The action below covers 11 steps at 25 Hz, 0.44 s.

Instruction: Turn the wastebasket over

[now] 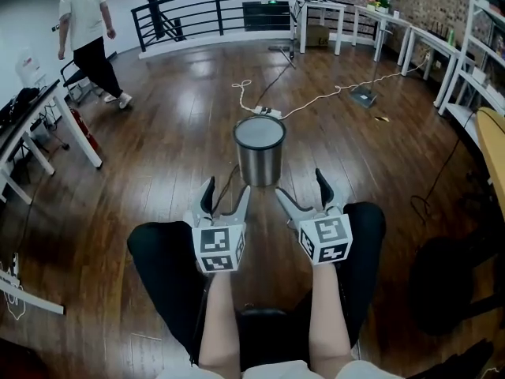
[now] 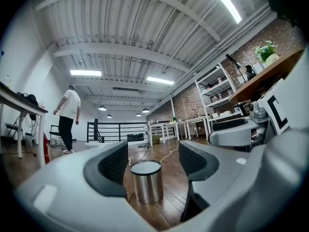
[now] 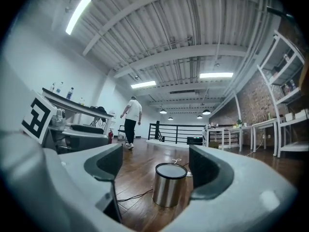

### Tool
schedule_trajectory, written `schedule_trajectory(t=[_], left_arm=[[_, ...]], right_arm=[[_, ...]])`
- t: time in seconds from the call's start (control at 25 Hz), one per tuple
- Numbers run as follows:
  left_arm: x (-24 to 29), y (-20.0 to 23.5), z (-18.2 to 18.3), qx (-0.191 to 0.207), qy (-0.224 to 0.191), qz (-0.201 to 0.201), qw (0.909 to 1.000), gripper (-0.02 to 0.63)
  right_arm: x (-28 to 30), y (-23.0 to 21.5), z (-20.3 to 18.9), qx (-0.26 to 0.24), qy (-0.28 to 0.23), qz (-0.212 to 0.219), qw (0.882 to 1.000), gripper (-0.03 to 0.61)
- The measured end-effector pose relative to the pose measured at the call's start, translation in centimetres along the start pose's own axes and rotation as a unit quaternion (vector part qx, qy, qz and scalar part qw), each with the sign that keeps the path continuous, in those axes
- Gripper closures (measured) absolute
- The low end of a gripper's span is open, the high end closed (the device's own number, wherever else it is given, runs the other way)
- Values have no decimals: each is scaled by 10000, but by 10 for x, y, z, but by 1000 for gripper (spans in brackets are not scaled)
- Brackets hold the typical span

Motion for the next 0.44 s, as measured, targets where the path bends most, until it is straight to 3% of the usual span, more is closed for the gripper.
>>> schedule_trajectory(t=[0.44], left_arm=[[7, -14, -38, 11, 257, -155, 9995, 262]], right_arm=[[-4, -10, -30, 42, -4, 135, 9999, 164]])
Point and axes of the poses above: the fingertips, and each gripper's own axes: x forward along the fingers, y to its left, z out of its top, the point moved 4 cm from there along -x, backward along the fingers, and after that the axes turned 3 degrees about -z, right-handed, at the moved point
